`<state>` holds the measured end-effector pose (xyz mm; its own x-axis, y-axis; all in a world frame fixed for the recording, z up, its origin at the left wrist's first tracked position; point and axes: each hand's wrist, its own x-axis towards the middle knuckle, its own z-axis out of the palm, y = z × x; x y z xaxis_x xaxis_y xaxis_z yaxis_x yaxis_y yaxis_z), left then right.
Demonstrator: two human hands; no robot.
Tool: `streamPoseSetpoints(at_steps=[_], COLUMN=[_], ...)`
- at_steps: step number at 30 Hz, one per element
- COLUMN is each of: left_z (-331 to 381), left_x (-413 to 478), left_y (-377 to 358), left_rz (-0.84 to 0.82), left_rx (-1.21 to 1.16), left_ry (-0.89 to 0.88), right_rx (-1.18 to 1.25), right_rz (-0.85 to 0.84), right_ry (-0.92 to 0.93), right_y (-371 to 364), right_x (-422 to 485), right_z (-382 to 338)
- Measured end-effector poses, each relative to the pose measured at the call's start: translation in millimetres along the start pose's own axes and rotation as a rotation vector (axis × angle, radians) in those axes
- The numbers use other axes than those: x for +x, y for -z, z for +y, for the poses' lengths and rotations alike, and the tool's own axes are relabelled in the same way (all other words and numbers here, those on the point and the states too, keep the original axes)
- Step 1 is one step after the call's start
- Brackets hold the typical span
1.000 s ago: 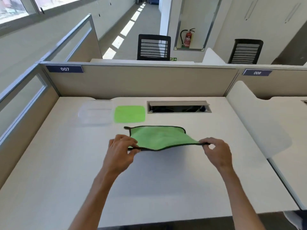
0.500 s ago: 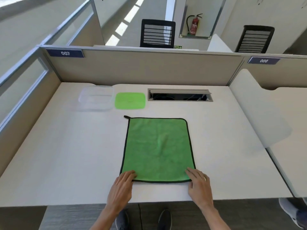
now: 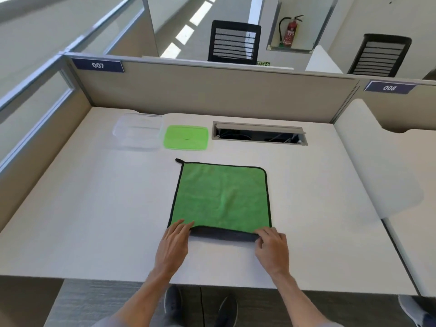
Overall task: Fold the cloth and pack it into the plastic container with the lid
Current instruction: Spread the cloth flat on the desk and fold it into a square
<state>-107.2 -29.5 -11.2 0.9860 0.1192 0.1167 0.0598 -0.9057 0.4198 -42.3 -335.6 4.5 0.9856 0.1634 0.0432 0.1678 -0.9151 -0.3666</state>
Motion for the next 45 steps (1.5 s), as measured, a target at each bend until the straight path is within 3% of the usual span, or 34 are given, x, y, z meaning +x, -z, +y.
streamPoseSetpoints(at_steps=[7,18,30,45], left_z=[-4.0,-44.6,-62.5,-80.6], left_x=[77.0,202.5,283.6,308.2], left_y=[28.5,41.8,22.5,-2.6], left_rz=[0.082,-0.033,-0.117,-0.182], left_rx=[-0.024,-0.010,-0.047,-0.041], left_ry=[0.004,0.052,0.182,0.247], right_rx=[-0.026,0.017,0.095,0.024], right_rz=[0.085,0.186,0.118,0.046], right_ry=[-0.074,-0.229,-0.348,-0.404], right_y=[19.7,19.2,1.6,-27.5], right_x=[77.1,182.1,271.6,292.9], right_z=[-6.9,-19.5,-14.9,-4.6])
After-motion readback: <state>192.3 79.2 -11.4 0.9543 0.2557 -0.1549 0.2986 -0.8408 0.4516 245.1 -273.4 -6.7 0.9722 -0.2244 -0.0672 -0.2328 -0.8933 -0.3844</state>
